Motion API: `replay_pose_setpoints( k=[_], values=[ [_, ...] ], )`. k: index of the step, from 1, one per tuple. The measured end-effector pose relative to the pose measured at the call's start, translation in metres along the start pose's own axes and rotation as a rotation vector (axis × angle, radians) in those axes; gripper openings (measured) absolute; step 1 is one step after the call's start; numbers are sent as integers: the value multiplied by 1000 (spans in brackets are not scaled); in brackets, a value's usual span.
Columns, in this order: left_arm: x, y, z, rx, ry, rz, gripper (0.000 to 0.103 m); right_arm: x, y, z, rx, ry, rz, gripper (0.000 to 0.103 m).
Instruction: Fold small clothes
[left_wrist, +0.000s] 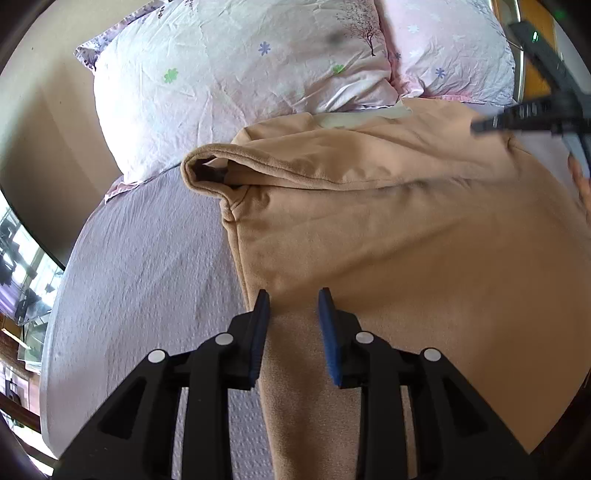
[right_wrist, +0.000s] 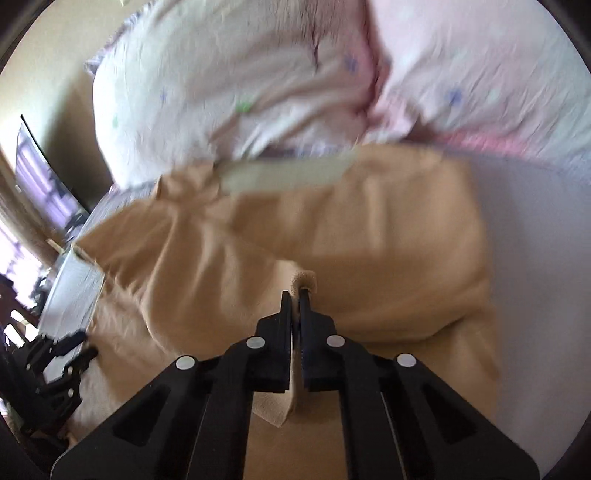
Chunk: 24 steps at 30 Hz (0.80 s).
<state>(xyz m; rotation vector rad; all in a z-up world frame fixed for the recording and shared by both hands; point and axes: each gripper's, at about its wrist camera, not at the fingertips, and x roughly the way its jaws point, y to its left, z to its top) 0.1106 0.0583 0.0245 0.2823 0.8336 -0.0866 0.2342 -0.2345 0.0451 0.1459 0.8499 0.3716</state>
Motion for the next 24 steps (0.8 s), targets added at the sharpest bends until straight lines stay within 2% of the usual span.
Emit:
replay_pose_setpoints(
  k=[1,3,4,5,7,8,10,11,12,15,18,19,21,22,24],
  values=[
    [0,-1,-2,-3,0,-1,28,-10,-12,9,46,-54,-19,4],
    [0,-1,-2,-11,1,-6,28,-23,-40,26,125,-143,-120,4],
    [1,2,-3,-19,2,-11,28,-24,-52,31,160,-160,-161,4],
    [1,3,-3,-28,3,-18,28,-20,-64,35,186,-150,-195,4],
    [4,5,-2,-39,3,-27,28,2,-80,40,189,-35,-222,5],
    [4,6,-2,-42,3,-30,28,8,-87,41,209,-7,-204,6],
    [5,7,-2,-46,3,-34,28,1,-95,40,261,-31,-143,20],
    [5,7,-2,-50,2,-36,29,-6,-96,39,271,-65,-106,41],
    [4,8,-2,-54,2,-38,29,-11,-94,39,271,-85,-82,57],
    [5,9,-2,-64,2,-43,29,-6,-84,28,231,-64,2,57],
    [5,10,-3,-75,-1,-45,29,39,-85,15,237,115,-37,57],
    [5,11,-3,-80,-2,-47,29,42,-87,12,213,85,-18,57],
    [1,15,-5,-112,-7,-81,33,37,-87,9,229,105,-11,56],
    [-3,19,-7,-134,-10,-120,36,25,-90,4,260,90,7,56],
    [-19,29,-17,-176,-44,-232,37,-10,-84,-3,230,28,85,59]
  ],
)
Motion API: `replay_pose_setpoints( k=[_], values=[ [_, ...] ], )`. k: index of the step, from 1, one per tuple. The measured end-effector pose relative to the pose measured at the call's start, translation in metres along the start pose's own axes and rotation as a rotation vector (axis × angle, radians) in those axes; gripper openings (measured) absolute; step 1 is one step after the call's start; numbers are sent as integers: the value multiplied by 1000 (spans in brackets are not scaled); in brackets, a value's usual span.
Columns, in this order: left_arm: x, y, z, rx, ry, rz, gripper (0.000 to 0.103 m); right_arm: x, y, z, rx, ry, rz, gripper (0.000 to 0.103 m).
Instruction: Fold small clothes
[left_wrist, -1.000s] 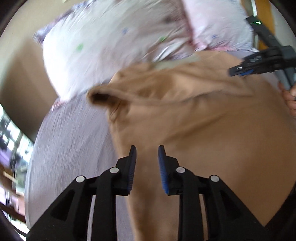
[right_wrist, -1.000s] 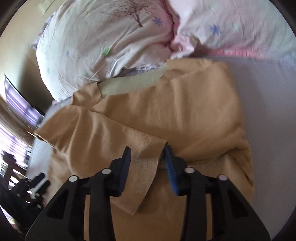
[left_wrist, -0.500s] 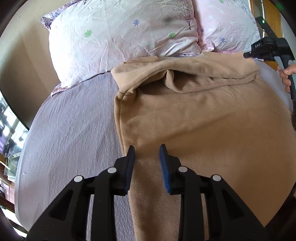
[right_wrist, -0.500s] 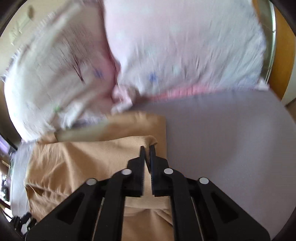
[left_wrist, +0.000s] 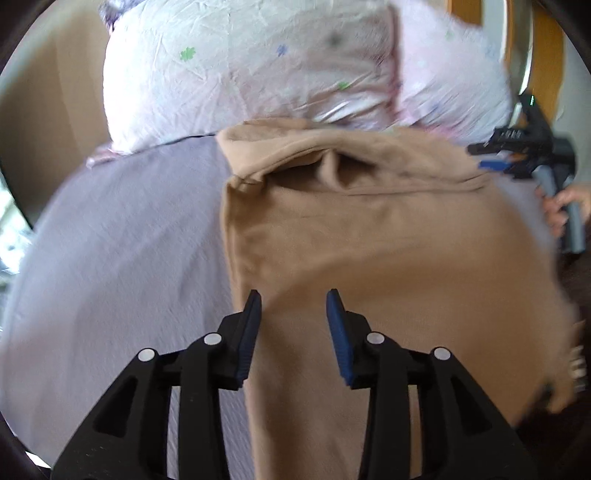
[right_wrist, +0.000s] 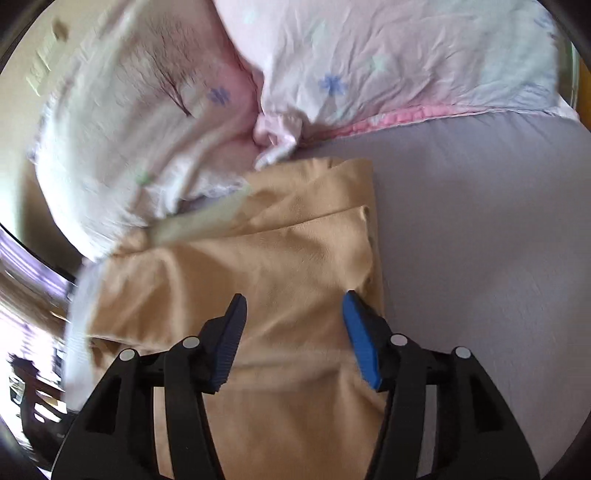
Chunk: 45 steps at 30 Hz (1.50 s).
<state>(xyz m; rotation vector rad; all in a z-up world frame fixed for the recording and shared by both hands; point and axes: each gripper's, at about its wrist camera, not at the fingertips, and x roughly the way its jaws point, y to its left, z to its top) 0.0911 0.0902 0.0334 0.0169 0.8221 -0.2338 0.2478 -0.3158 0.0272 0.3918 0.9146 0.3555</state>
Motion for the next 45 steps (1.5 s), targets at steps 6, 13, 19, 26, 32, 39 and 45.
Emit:
replay_pose_setpoints(
  k=[6,13,19,26,32,39,45],
  values=[
    [-64,31,-41,-96,-84,-305,51,-107,18,-75,-198,-70,249,89],
    [-108,63,-115,-184,-47,-435,56,-193,-23,-200,-229,35,327,89],
    [-95,59,-147,-203,39,-445,59,-159,-61,-239,-82,166,323,89],
    [-47,43,-137,-271,93,-489,45,-102,-60,-242,-59,229,462,56],
    [-58,38,-131,-321,102,-548,4,-130,-50,-236,-102,136,599,10],
    [-111,41,-32,-211,-188,-549,4,-179,4,-125,-276,-157,633,10],
    [-30,79,93,-373,-266,-444,4,-115,26,11,-124,-330,438,10]
  ],
)
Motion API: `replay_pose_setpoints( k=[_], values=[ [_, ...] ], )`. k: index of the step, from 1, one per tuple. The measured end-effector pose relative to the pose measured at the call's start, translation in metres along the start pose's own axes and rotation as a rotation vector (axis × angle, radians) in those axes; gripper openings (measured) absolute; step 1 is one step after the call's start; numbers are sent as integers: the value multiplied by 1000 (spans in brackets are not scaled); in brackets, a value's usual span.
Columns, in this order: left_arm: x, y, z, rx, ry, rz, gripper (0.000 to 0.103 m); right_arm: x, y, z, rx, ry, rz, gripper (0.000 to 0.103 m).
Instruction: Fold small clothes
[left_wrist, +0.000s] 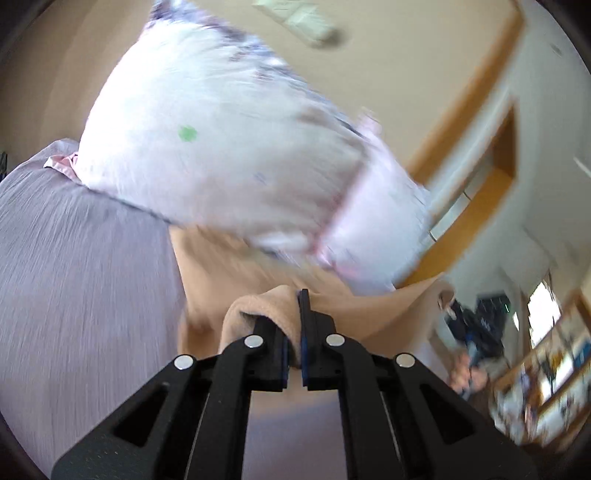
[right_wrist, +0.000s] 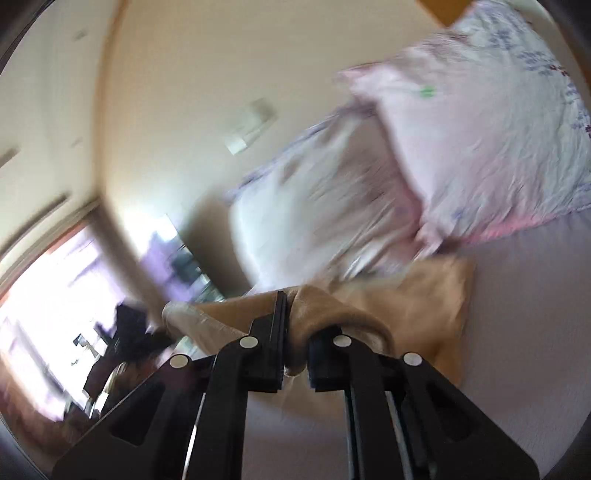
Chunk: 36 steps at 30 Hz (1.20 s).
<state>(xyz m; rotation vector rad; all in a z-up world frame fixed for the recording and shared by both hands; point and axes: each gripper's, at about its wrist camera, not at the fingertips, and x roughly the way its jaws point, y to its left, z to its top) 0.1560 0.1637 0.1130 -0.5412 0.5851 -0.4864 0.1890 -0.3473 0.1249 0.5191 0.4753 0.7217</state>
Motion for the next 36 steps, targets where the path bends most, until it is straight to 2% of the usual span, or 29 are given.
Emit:
replay_pose_setpoints(
  k=[3,6,10,11,12,13,14,15,16,17,20,24,25,28,30,31,33,36],
  values=[
    [69,37,37,-87,45,90,4,68,-45,22,96,38,-152,10],
    [119,63,49,-120,95,183,4,119,-87,21,169,100,-253,9],
    [154,91,46,-206,175,213,5,148,-126,12,302,158,-354,10],
    [161,98,45,-234,208,223,7,149,-134,10,343,162,-368,14],
    [165,102,44,-245,217,226,7,150,-139,10,369,160,-398,38],
    [167,104,44,-258,222,217,11,145,-144,10,396,138,-459,56],
    [168,107,46,-274,220,192,20,138,-147,12,411,95,-491,83],
    [166,107,48,-283,210,178,27,129,-146,13,408,51,-505,87],
    [161,106,52,-288,188,173,45,123,-145,15,402,39,-491,87],
    [152,104,56,-282,152,176,56,116,-141,15,391,39,-456,86],
    [133,95,61,-235,113,175,60,103,-120,10,335,55,-369,84],
    [108,87,42,-204,180,208,61,98,-87,-11,229,146,-287,82],
    [104,86,34,-201,201,206,61,101,-81,-19,207,190,-282,82],
    [95,86,8,-226,273,185,59,127,-78,-41,129,347,-407,82],
    [97,90,-8,-256,307,175,59,123,-71,-43,76,291,-387,82],
    [97,93,-12,-272,320,166,59,114,-69,-42,83,247,-332,82],
    [106,87,-23,-290,346,145,55,98,-71,-40,119,164,-228,88],
    [119,79,-30,-322,335,132,45,81,-83,-38,180,80,-162,91]
  ],
)
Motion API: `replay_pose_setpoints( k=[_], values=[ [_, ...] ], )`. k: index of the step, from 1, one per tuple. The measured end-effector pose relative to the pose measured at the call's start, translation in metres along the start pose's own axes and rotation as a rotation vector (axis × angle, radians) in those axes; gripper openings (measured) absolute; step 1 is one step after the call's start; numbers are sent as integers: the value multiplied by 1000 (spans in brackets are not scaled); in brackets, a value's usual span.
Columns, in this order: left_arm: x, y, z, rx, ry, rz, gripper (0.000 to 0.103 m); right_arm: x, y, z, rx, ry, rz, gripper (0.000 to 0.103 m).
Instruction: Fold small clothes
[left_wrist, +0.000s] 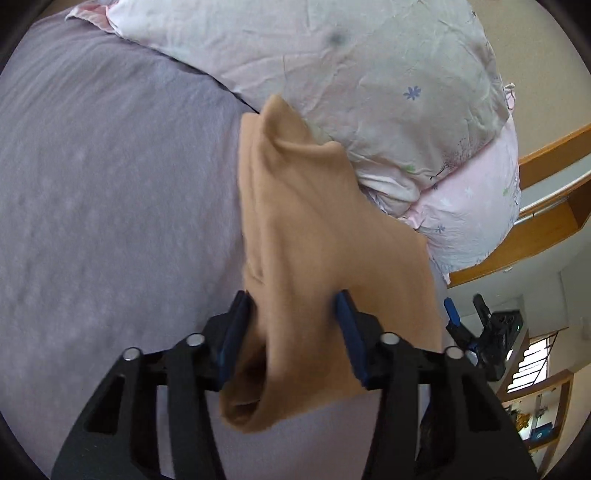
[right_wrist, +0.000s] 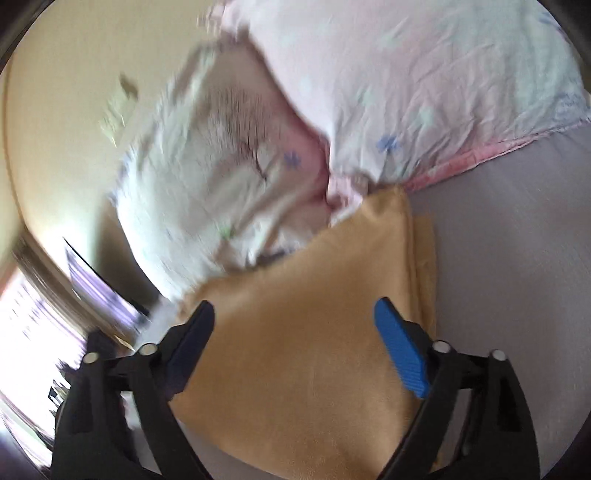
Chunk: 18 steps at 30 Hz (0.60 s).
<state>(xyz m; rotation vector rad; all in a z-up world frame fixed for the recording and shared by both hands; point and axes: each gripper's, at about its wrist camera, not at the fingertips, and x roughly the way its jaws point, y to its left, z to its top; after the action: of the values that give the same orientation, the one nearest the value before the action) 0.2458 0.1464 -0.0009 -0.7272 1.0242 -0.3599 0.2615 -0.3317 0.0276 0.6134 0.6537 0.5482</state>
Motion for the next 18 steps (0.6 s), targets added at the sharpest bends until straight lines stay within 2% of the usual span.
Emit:
replay_pose_setpoints(
  k=[3,7,10,14,18],
  values=[
    [12,8,6,-128,-11,-76,36,-4,-20,9,82,-17,5,91],
    [16,2,5,-158,-43,-43,34,-13,-21,16,128,-39,61,91],
    [16,-9,1,-148,-75,1,39,-16,-16,16,94,-42,78,91],
    [8,-20,-4,-116,-99,78,53,-10,-7,14,55,-1,78,91],
    [13,-22,1,-95,-87,68,59,-2,1,11,20,34,67,91]
  ],
)
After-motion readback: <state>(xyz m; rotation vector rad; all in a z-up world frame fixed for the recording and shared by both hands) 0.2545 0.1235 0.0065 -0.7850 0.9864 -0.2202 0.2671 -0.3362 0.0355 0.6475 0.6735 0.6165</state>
